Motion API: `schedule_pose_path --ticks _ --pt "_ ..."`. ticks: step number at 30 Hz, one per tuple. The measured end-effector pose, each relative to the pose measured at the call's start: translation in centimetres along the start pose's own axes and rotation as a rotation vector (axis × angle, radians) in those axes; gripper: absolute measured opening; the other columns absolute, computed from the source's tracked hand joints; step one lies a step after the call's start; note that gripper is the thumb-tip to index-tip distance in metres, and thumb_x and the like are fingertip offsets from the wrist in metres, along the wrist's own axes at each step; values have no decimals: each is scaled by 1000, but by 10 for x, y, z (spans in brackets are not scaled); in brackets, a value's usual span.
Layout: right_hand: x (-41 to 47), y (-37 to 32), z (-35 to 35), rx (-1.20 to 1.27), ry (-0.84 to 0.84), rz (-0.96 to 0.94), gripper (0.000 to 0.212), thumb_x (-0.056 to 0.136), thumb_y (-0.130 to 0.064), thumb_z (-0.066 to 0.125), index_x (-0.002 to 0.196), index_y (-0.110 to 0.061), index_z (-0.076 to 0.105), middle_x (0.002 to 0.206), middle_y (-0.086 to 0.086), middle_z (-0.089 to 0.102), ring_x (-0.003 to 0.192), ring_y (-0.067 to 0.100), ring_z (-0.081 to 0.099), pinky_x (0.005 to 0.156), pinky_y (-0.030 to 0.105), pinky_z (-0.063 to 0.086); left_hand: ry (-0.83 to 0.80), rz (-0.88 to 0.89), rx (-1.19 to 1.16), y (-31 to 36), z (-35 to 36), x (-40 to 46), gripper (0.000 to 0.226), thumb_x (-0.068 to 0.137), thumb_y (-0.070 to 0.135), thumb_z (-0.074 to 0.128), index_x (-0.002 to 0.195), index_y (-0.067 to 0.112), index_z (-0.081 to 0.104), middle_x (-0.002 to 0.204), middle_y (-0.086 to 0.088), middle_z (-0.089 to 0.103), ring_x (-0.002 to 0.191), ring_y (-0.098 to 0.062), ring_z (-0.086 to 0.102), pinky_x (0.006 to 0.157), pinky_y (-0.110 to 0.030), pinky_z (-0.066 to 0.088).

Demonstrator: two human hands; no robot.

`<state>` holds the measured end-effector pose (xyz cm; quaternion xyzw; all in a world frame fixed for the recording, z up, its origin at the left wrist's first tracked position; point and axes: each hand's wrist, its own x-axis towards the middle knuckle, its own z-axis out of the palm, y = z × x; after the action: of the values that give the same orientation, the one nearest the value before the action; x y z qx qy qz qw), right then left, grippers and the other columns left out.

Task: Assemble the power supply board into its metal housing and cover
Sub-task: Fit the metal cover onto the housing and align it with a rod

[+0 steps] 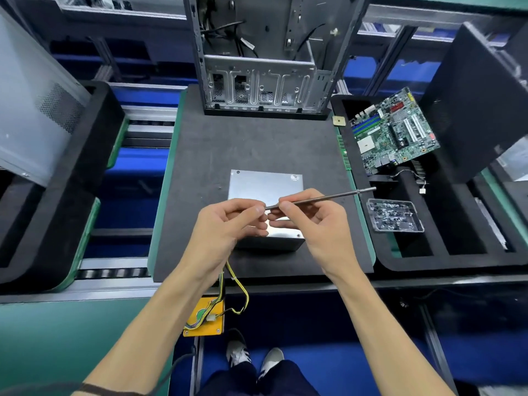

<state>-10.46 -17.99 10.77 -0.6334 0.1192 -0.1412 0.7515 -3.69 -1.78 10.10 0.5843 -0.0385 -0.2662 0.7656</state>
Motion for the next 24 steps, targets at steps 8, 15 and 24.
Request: schedule_pose_path --ticks 8,15,24 --pt "-9 -8 -25 -44 97 -12 10 98 -1 66 92 -8 71 82 10 75 82 30 78 72 31 63 -13 -48 33 -2 37 1 11 91 10 71 93 1 78 79 -12 73 73 -21 68 69 -27 57" --pt "-11 -7 -40 -198 95 -32 9 100 -8 65 95 -7 73 85 9 76 82 26 78 76 36 64 11 61 294 -4 51 3 10 92 10 69 90 10 79 83 -2 76 73 -18 71 66 -26 59" --pt "-7 5 -62 -680 -46 10 13 100 -16 66 89 -22 70 79 -10 73 78 13 74 79 39 64 91 262 997 -27 33 12 15 95 21 65 106 23 74 98 9 65 85 -6 57 78 -11 42"
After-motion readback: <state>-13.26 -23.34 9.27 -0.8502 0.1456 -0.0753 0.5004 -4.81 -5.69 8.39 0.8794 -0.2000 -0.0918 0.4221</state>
